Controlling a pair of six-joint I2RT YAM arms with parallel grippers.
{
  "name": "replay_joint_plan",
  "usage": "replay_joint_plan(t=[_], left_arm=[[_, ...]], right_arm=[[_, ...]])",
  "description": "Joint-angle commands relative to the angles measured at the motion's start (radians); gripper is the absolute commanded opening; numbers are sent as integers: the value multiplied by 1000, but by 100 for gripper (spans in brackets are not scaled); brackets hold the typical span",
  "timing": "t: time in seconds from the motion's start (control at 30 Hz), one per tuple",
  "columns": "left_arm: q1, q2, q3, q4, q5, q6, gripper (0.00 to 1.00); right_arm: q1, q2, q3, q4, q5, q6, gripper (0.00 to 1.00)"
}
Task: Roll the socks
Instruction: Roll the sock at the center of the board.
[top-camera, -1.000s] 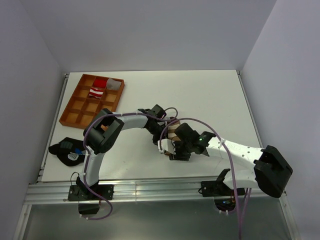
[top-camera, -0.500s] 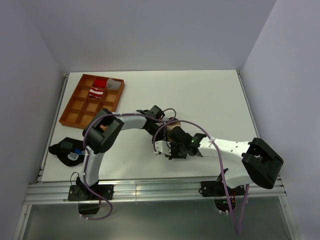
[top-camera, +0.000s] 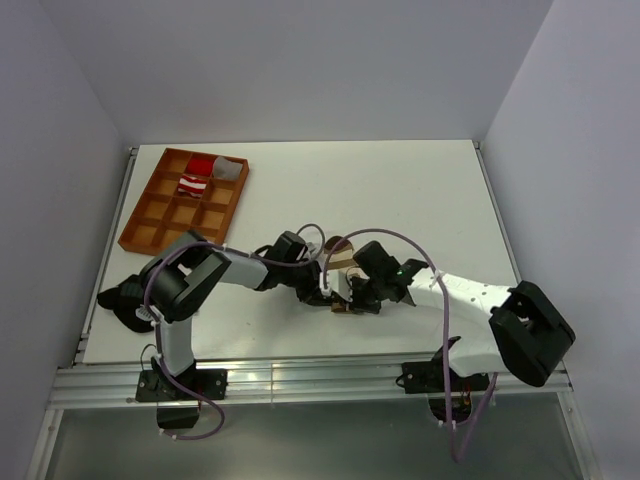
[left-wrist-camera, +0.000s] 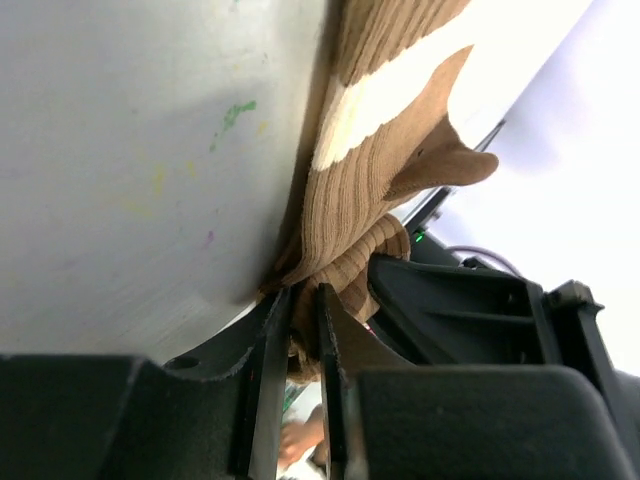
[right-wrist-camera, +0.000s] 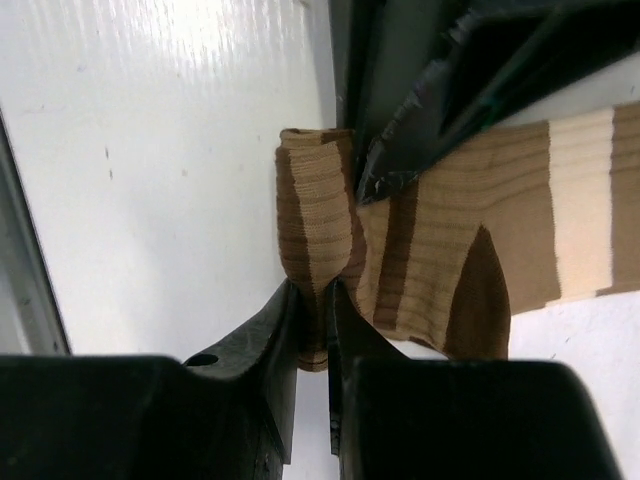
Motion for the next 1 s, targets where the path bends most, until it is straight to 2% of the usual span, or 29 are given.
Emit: replay_joint_plan(t=[0.0, 0.17, 0.33, 0.5, 0.67, 0.7, 0.77, 0.97], left_arm=[[-8, -36, -55, 152, -139, -89, 23], [-20, -82, -125, 275, -202, -120, 24], [-50, -94, -117, 272, -279, -89, 22], [-83, -180, -149, 246, -423, 9, 25], [-110, -254, -157, 261, -549, 202, 31], [-121, -260, -146, 251, -569, 236, 35], [-150, -262, -137, 281, -570, 340, 37], [-193, -211, -128, 400, -505, 520, 44]], right_arm=[[-83, 35, 52, -181, -138, -58, 12], [-194, 144, 190, -387, -291, -167, 12], [-296, 361, 375, -655, -405, -322, 11], [-365, 573, 515, -821, -457, -376, 11], [-398, 694, 627, -887, -456, -338, 12], [-399, 707, 640, -899, -457, -335, 12], [-399, 736, 663, -910, -454, -315, 12], [-399, 784, 698, -926, -444, -286, 12]])
